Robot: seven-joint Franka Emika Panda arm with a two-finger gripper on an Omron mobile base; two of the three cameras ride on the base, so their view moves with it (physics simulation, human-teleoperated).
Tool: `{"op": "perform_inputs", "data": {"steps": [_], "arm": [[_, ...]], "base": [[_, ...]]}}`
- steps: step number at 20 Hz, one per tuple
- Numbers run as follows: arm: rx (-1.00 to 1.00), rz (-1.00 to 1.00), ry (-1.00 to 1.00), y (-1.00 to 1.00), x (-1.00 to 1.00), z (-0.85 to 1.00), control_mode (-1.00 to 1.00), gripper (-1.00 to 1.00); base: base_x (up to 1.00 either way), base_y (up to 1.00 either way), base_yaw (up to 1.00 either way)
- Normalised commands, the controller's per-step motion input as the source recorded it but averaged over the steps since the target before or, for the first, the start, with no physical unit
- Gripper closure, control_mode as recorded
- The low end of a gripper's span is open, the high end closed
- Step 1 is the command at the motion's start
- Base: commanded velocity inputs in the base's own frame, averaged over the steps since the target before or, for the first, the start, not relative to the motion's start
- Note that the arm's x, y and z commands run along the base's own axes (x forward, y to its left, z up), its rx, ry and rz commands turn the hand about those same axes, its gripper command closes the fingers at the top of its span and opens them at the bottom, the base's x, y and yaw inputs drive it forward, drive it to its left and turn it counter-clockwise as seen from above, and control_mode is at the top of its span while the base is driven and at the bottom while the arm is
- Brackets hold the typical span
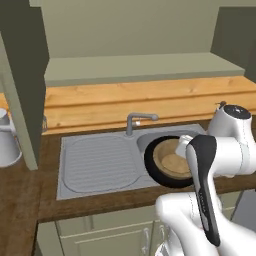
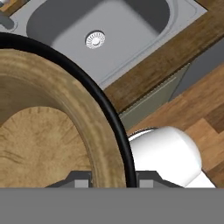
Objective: Pick up the bowls on the counter and stack them on top of one another in the open cabinet. Place the smaller bowl on top of the larger bowl.
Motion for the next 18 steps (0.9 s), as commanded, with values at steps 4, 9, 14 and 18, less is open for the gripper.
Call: {"op": "perform_inputs", "data": {"steps": [4,9,14,18], "arm": [[0.00,0.00,0.00,0.00,0.00,0.00,1.00,1.00],[0.00,0.00,0.00,0.00,0.00,0.00,1.00,1.00],[0.00,0.00,0.00,0.00,0.00,0.00,1.00,1.00],[0.00,0.00,-0.15,0.00,-0.14,0.06,-1.00,1.00]], "base": [[0.36,0.00,-0.08],[0.00,0.00,0.00],[0.00,0.00,0.00],[0.00,0.00,0.00]]}}
